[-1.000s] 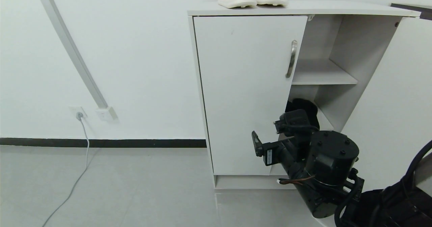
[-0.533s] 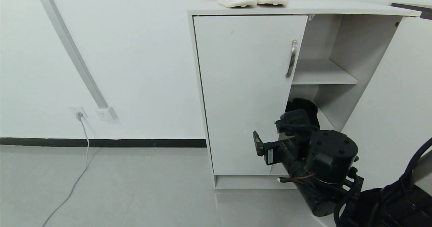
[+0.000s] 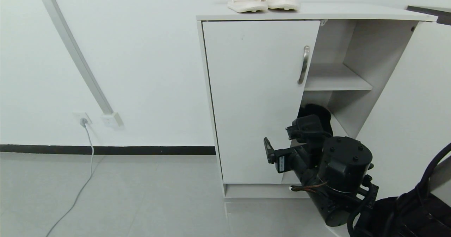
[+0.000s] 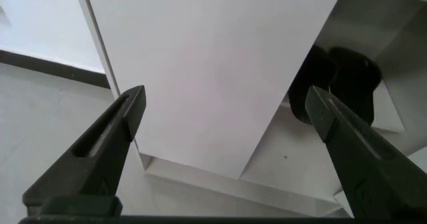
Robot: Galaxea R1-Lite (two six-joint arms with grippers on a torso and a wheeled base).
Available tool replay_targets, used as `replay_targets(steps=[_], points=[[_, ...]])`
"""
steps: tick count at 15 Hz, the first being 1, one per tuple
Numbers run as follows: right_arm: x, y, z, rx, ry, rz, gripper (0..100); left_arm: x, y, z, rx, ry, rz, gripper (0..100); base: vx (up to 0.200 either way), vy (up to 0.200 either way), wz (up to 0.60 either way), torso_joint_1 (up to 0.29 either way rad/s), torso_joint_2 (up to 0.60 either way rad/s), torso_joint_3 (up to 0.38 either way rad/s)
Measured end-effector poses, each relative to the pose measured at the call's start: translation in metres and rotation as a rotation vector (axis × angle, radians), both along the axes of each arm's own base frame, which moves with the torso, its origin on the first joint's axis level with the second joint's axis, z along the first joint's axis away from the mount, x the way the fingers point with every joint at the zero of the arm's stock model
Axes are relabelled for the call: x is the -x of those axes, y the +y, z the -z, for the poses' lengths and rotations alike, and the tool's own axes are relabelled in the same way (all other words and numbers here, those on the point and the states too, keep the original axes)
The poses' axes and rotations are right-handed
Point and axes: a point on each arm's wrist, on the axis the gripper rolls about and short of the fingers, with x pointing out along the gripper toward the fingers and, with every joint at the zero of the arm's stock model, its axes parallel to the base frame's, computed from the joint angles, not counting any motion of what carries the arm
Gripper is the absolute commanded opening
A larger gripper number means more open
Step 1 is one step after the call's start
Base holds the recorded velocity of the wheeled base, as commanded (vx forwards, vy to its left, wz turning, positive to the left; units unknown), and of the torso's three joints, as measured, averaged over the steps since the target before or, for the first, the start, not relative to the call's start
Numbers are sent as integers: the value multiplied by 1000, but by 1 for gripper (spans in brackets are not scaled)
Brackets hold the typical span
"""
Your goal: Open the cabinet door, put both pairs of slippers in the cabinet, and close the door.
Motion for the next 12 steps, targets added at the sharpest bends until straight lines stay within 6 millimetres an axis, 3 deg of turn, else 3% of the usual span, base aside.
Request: replay_targets(steps=[4,12], points=[[0,1,1,3,2,-2,100,0,0,0,0,2,0,0,0,0,0,37,-452,-366],[0,0,2,6,5,0,100,0,0,0,0,3,0,0,0,0,0,132,-469,-339]])
